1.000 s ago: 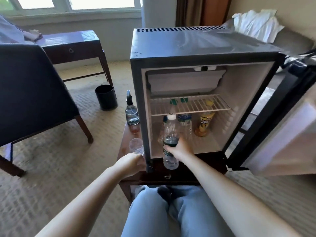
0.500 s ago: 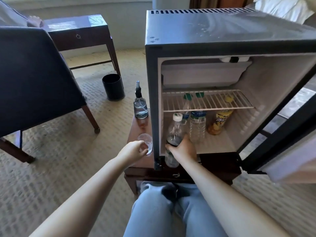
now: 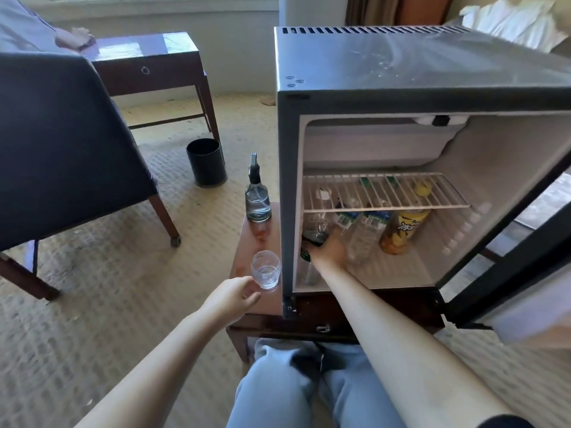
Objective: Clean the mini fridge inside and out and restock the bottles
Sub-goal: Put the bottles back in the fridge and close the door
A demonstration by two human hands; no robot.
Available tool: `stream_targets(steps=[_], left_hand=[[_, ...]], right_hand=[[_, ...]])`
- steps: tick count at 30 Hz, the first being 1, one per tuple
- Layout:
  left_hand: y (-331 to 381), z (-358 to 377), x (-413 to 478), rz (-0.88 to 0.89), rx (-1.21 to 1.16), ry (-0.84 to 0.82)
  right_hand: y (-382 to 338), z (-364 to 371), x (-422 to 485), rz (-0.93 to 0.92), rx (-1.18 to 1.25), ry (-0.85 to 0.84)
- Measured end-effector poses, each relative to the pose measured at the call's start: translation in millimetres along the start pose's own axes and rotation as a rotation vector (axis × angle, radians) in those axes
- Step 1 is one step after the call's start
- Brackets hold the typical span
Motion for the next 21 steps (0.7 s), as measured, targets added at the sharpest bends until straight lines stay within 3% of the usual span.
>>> stream_targets(steps=[13, 21], left_hand=[[-22, 2, -2, -0.045, -0.036, -0.004], [-23, 14, -6, -0.058, -0.038, -0.018]], right_hand=[[-3, 5, 13, -0.038, 0.068, 0.051], [3, 3, 7, -0.089, -0.015, 0.049]])
Point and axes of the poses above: each hand's wrist, its own x-axis towards the middle knuckle, its own z-axis out of the palm, y = z × x, the point moved 7 cm from there along x, towards the middle knuckle, and after that the axes turned 13 degrees about -x, right-handed, at the moved point
